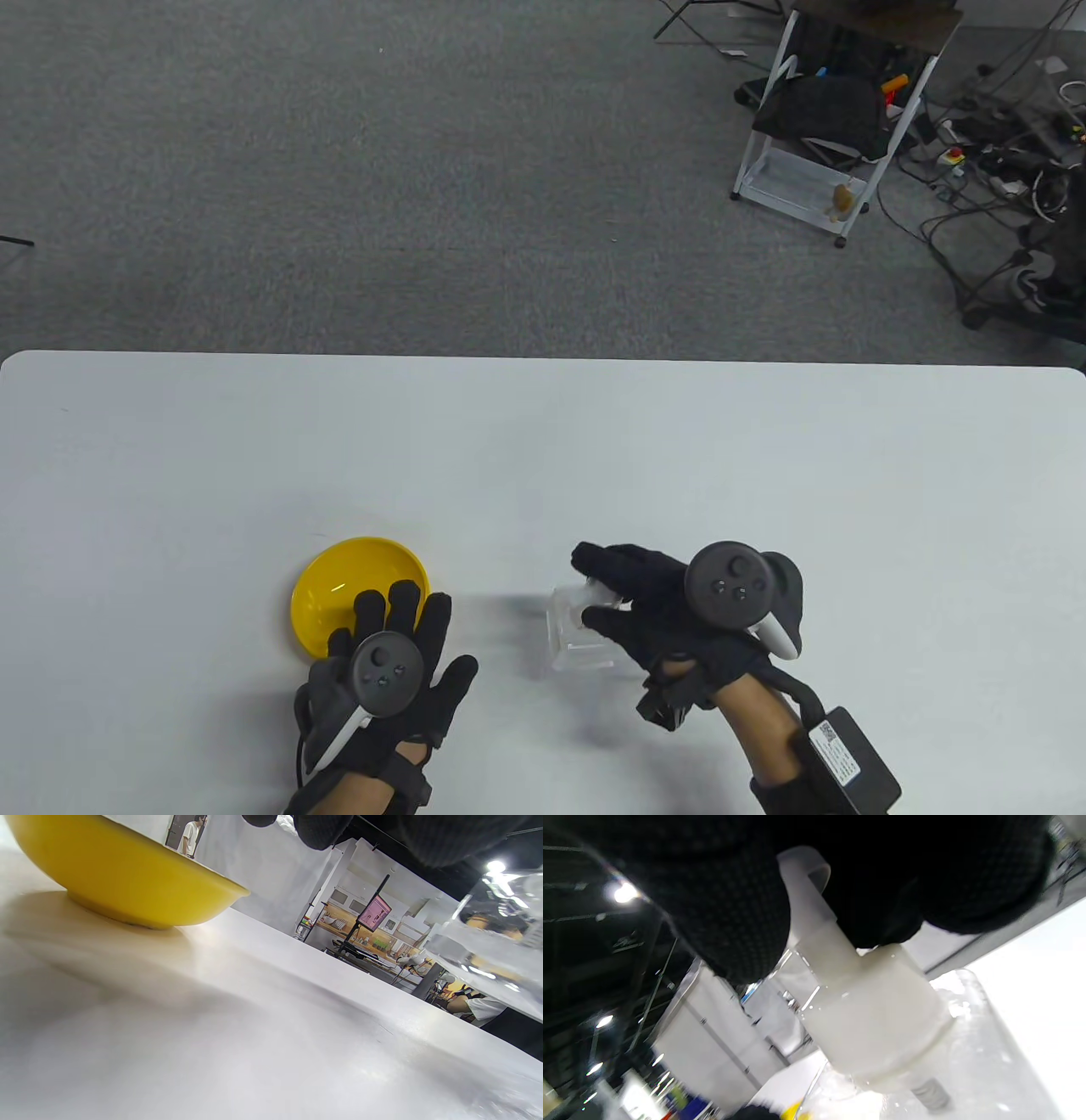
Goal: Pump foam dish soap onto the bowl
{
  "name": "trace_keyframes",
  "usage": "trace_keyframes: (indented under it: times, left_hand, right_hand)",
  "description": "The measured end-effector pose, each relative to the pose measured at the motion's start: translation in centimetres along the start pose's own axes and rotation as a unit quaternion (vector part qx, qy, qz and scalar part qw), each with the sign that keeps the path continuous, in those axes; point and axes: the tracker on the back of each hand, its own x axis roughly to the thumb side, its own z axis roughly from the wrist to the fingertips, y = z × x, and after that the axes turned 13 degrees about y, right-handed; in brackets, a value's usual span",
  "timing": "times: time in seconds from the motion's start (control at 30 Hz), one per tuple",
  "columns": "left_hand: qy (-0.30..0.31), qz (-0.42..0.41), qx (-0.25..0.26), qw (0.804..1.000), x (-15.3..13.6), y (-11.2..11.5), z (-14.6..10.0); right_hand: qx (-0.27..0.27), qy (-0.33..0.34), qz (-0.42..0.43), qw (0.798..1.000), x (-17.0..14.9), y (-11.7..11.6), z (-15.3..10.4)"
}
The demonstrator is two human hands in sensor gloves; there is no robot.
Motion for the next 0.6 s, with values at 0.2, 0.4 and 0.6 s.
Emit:
trace_keyframes:
  times: [0.2, 0.4, 0.6]
  left_hand:
    - [-0.003, 0.001, -0.004, 1.000, 0.0, -0.1, -0.1]
    - [-0.002, -0.005, -0.006, 1.000, 0.0, -0.1, -0.1]
    - [-0.003, -0.007, -0.004, 1.000, -0.2, -0.2, -0.1]
  right_hand:
    - [-0.037, -0.035, -0.019, 0.999, -3.7, -0.6, 2.8]
    - [-0.026, -0.035, -0.028, 0.999, -5.1, -3.3, 4.6]
    - [0.002, -0.024, -0.033, 0.999, -4.6, -5.6, 5.2]
